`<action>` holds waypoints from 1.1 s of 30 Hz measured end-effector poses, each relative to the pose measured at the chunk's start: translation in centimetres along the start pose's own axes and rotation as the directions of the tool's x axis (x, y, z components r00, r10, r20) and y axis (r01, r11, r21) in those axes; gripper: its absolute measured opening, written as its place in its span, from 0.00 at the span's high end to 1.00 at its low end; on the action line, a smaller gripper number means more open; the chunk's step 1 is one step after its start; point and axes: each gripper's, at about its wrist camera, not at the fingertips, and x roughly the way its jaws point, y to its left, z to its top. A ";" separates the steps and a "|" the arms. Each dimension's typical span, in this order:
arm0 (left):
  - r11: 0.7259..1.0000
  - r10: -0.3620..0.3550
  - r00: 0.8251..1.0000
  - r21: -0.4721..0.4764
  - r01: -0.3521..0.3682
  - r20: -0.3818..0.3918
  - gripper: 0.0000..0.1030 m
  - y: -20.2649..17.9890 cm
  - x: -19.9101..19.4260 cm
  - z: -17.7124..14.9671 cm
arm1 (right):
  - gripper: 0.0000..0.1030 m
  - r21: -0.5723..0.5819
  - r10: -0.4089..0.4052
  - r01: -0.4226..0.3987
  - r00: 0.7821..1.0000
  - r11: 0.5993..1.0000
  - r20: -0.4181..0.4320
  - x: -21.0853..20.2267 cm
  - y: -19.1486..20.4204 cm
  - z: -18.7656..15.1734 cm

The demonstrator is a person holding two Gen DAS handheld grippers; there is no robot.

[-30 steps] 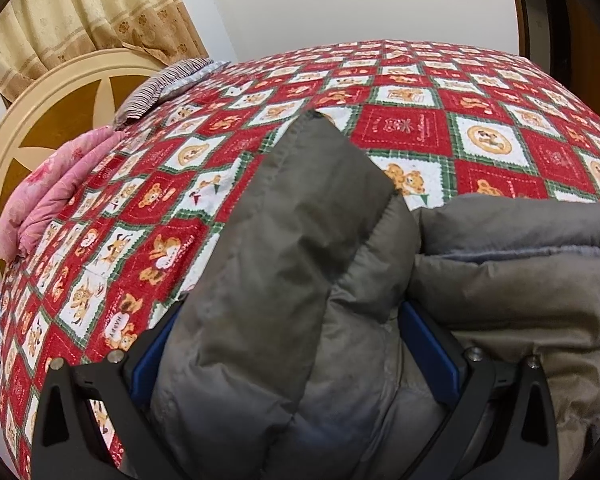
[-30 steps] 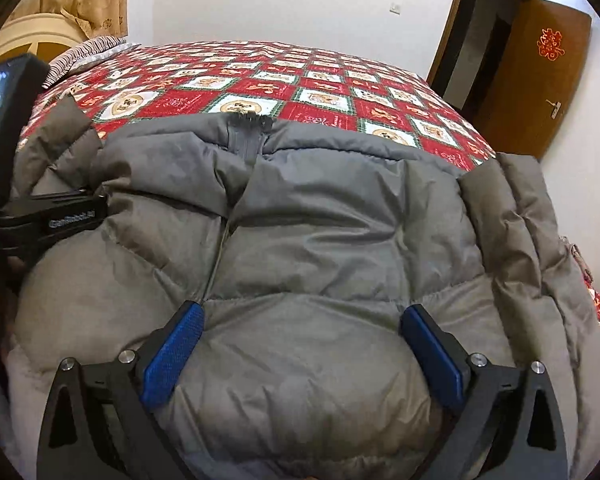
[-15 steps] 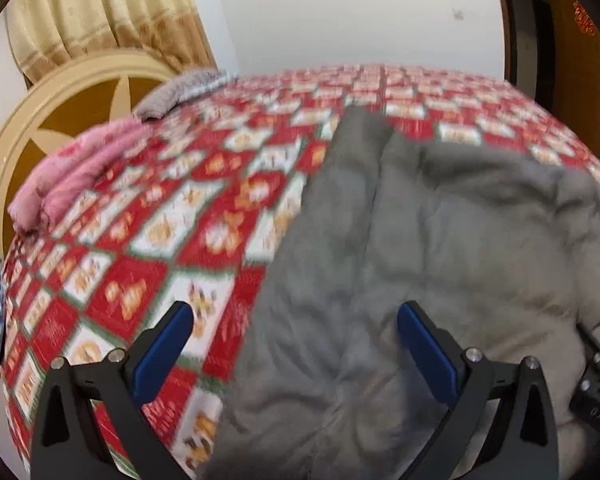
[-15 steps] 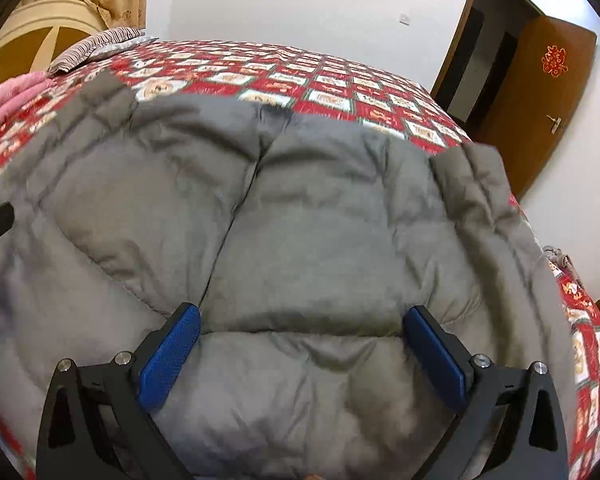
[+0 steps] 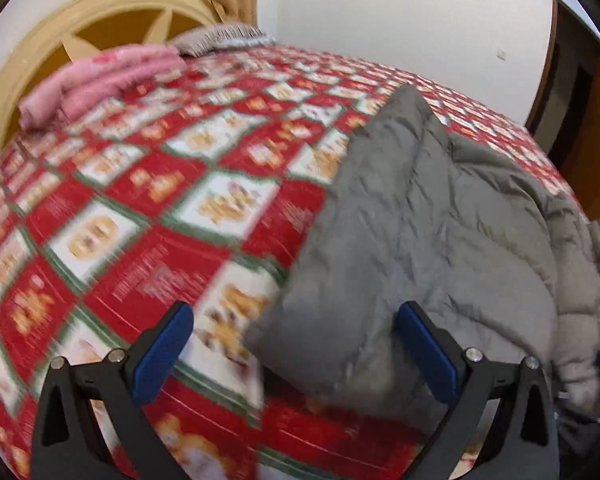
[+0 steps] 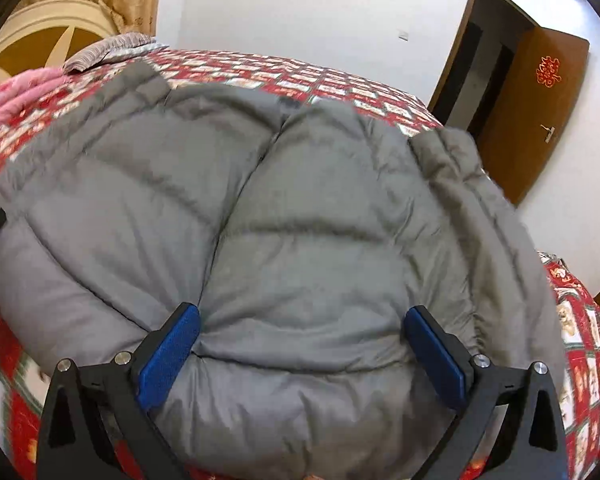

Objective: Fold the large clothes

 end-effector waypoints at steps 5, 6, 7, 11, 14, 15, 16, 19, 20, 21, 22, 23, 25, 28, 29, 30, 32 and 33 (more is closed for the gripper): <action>0.999 -0.033 0.999 -0.039 0.033 -0.003 0.00 -0.5 0.0 0.2 | 0.02 0.010 0.004 -0.004 1.000 1.000 -0.015 1.0 0.1 0.3; 0.997 -0.054 0.999 -0.051 0.053 -0.008 0.00 -0.7 0.0 0.2 | 0.02 0.012 0.006 -0.006 1.000 1.000 -0.012 1.0 0.1 0.2; 0.995 -0.078 0.997 -0.060 0.077 -0.018 0.00 -0.8 0.2 0.3 | 0.02 0.015 0.009 -0.009 1.000 1.000 -0.010 1.0 0.0 0.2; 0.986 -0.156 0.985 -0.072 0.150 -0.077 0.16 -1.8 2.0 -0.3 | 0.02 0.018 0.006 -0.006 1.000 1.000 -0.003 1.4 -0.3 0.4; 0.976 -0.213 0.976 -0.044 0.212 -0.038 0.54 -2.4 1.7 -0.5 | 0.02 0.018 0.004 -0.004 1.000 1.000 -0.003 1.2 -0.2 0.1; 0.969 -0.248 0.968 -0.030 0.247 -0.042 0.61 -2.7 1.6 -0.5 | 0.02 0.020 0.001 0.000 1.000 1.000 -0.010 1.2 -0.1 0.1; 0.967 -0.255 0.966 -0.020 0.254 -0.040 0.71 -2.9 1.3 -0.4 | 0.02 0.021 -0.004 0.004 1.000 1.000 -0.014 1.1 0.0 0.0; 0.966 -0.253 0.967 0.048 0.253 -0.012 0.87 -3.4 0.4 -0.1 | 0.02 0.023 -0.020 0.020 1.000 1.000 -0.013 1.0 0.5 0.0; 0.966 -0.251 0.968 0.053 0.251 -0.007 0.88 -3.3 0.2 -0.1 | 0.02 0.023 -0.023 0.024 1.000 0.999 -0.014 1.0 0.7 0.1; 0.966 -0.253 0.967 0.053 0.253 -0.004 0.88 -3.0 0.0 0.1 | 0.02 0.023 -0.030 0.030 0.999 0.999 -0.015 0.8 0.9 0.1; 0.966 -0.253 0.967 0.054 0.252 0.003 0.88 -2.6 -0.5 0.2 | 0.02 0.023 -0.034 0.034 0.999 0.999 -0.016 0.7 1.3 0.1; 0.967 -0.252 0.968 0.053 0.251 0.015 0.89 -2.1 -0.9 0.4 | 0.02 0.018 -0.035 0.035 0.999 0.999 -0.015 0.5 1.7 0.1; 0.971 -0.235 0.971 0.056 0.233 0.048 0.89 -0.9 -1.9 0.8 | 0.02 0.007 -0.016 0.016 1.000 1.000 -0.012 0.2 3.1 0.2; 0.982 -0.187 0.977 0.052 0.182 0.107 0.89 1.6 -3.4 1.8 | 0.02 -0.032 0.025 -0.025 1.000 0.999 0.008 -0.6 6.1 0.5; 0.987 -0.160 0.979 0.054 0.155 0.128 0.89 2.6 -3.9 2.2 | 0.02 -0.046 0.036 -0.035 0.999 0.998 0.014 -0.7 7.0 0.6; 0.989 -0.141 0.979 0.053 0.135 0.144 0.89 3.4 -4.1 2.5 | 0.02 -0.074 0.065 -0.064 0.998 0.995 0.023 -1.1 8.8 1.0; 0.994 -0.095 0.980 0.064 0.085 0.174 0.90 5.1 -4.8 3.3 | 0.02 -0.110 0.134 -0.132 0.991 0.985 0.014 -1.6 10.8 1.7; 0.995 -0.079 0.979 0.074 0.066 0.190 0.91 5.8 -5.1 3.6 | 0.02 -0.120 0.169 -0.167 0.986 0.979 0.008 -2.1 11.3 2.0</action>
